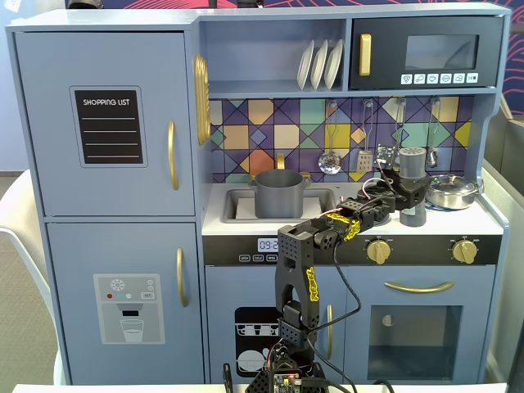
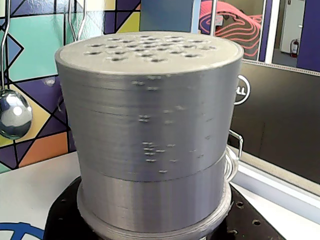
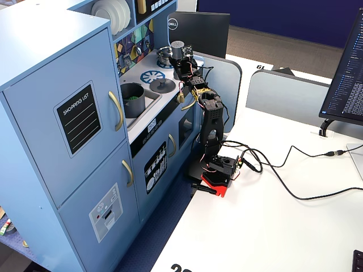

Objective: Put salt in the gray recipient

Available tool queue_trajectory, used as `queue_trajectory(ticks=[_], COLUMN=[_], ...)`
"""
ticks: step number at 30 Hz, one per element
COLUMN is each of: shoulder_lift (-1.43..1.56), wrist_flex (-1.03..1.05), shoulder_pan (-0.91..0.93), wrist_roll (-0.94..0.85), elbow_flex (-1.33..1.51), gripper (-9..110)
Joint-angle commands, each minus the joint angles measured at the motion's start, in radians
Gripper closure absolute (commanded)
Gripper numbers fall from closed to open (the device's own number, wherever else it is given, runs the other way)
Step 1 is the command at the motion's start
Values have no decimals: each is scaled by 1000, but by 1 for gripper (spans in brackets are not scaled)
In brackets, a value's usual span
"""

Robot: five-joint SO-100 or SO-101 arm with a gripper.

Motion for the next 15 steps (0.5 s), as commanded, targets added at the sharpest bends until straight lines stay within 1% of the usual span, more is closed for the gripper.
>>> queue_trajectory(ticks=[1,3,4,5,7,11,14,15], shoulder_lift=[15,23,28,31,34,67,181,253], wrist_flex=[-25,-25,-25,-23,-23,-2,75,118], shoulder_pan=[9,20,26,31,35,44,61,71], wrist_roll=[3,52,63,60,52,37,15,2], elbow_flex=[2,9,12,15,18,31,84,129], gripper=[91,65,55,49,41,37,42,46])
